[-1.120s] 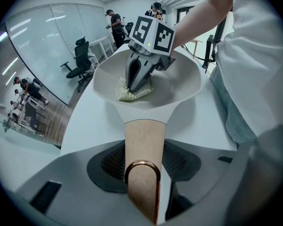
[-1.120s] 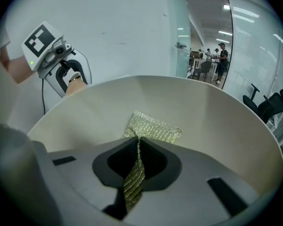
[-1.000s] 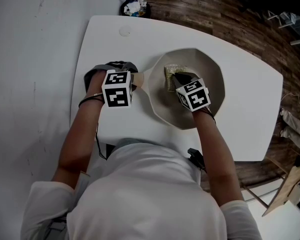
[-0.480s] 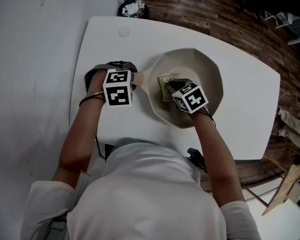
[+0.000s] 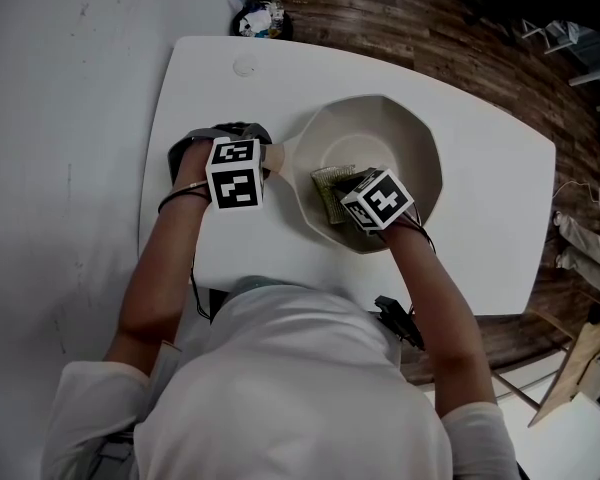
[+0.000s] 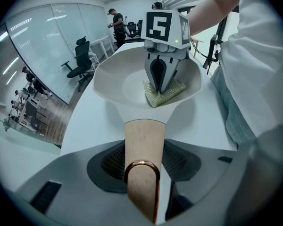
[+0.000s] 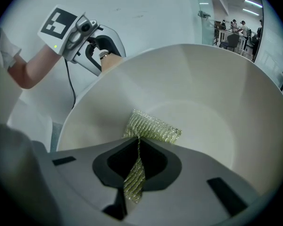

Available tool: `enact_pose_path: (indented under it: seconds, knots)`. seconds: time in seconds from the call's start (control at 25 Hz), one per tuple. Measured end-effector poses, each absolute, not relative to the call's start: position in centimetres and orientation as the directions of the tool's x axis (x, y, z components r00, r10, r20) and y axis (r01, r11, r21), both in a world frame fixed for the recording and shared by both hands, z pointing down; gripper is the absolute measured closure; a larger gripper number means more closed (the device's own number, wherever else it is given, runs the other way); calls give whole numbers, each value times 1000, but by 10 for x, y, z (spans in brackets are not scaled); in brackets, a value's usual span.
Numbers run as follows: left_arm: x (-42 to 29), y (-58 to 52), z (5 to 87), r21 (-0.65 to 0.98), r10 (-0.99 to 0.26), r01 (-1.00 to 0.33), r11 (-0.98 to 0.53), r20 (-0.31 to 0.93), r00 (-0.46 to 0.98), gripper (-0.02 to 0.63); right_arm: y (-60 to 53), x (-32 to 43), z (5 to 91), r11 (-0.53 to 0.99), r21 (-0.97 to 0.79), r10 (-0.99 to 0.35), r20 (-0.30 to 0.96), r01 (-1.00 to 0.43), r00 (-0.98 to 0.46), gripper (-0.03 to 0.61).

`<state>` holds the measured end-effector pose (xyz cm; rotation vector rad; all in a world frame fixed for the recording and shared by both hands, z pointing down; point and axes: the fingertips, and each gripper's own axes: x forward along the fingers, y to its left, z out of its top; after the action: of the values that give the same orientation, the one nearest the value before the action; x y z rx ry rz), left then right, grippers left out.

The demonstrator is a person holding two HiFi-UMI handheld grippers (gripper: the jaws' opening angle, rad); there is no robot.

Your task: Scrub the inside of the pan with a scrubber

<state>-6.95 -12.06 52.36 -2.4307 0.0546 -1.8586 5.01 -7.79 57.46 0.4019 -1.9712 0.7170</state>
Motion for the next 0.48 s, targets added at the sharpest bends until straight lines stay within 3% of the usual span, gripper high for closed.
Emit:
enact_pose_path:
  seconds: [0.48]
  knots:
    - [-69, -119, 524, -84, -76, 20, -996, 963, 258, 403, -48, 85, 578, 769, -310, 115, 927, -559, -356, 552]
